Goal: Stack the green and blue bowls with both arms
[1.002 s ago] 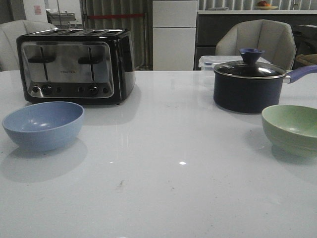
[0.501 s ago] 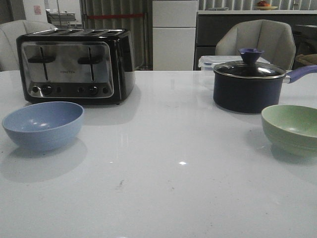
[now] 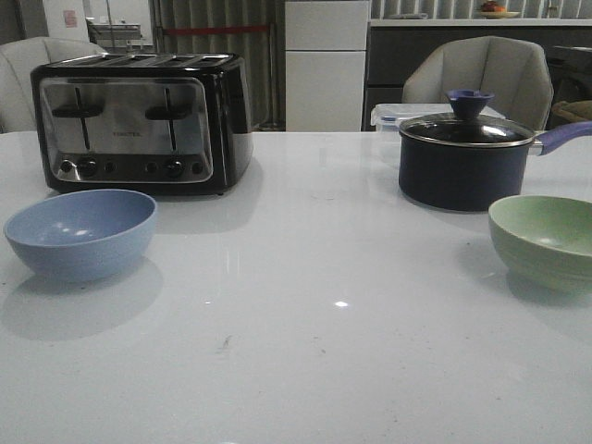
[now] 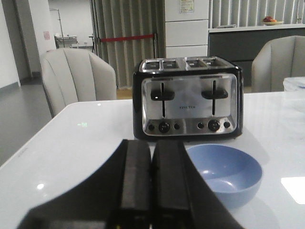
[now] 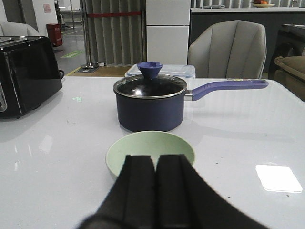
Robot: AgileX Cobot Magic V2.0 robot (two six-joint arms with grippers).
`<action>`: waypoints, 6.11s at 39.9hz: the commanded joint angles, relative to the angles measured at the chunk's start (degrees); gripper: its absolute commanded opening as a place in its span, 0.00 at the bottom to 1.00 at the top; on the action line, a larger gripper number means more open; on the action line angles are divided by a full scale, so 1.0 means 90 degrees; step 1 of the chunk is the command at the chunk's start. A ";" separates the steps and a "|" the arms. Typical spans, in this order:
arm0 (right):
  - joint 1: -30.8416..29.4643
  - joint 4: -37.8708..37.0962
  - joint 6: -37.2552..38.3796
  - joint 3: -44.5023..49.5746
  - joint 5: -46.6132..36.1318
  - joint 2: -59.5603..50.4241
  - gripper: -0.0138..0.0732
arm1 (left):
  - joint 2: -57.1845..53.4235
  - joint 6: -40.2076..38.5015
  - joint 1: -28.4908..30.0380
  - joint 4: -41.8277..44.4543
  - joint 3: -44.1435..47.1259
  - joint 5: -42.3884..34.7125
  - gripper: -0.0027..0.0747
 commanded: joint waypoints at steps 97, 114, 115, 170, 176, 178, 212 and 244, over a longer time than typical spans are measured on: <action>-0.0984 0.0390 -0.0348 -0.7237 0.4648 0.9808 0.84 | 0.3656 -0.0020 -0.0061 -0.0326 -0.3905 0.3990 0.74; -0.0984 0.0377 -0.0429 -0.8360 0.4352 1.1512 0.84 | 0.3656 -0.0020 -0.0061 -0.0326 -0.3905 0.3990 0.74; -0.0984 0.0363 -0.0429 -0.8389 0.4346 1.1588 0.84 | 0.3656 -0.0020 -0.0061 -0.0326 -0.3905 0.3990 0.74; 0.2307 0.1644 -0.0875 -0.8592 0.3754 1.1509 0.22 | 0.3656 -0.0020 -0.0061 -0.0326 -0.3905 0.3990 0.74; 0.2591 0.1681 -0.0875 -0.8592 0.3542 1.1876 0.22 | 0.3656 -0.0020 -0.0061 -0.0326 -0.3905 0.3990 0.74; 0.2619 0.1681 -0.0875 -0.8592 0.3524 1.1942 0.24 | 0.3656 -0.0020 -0.0061 -0.0326 -0.3905 0.3990 0.74; 0.3109 0.0863 -0.0962 -0.6842 0.2702 0.8772 0.58 | 0.3656 -0.0020 -0.0061 -0.0326 -0.3832 0.3973 0.74; 0.3109 0.0744 -0.0860 -0.3998 0.3534 0.3935 0.58 | 0.5450 0.0003 -0.0542 -0.0229 -0.4539 0.4023 0.74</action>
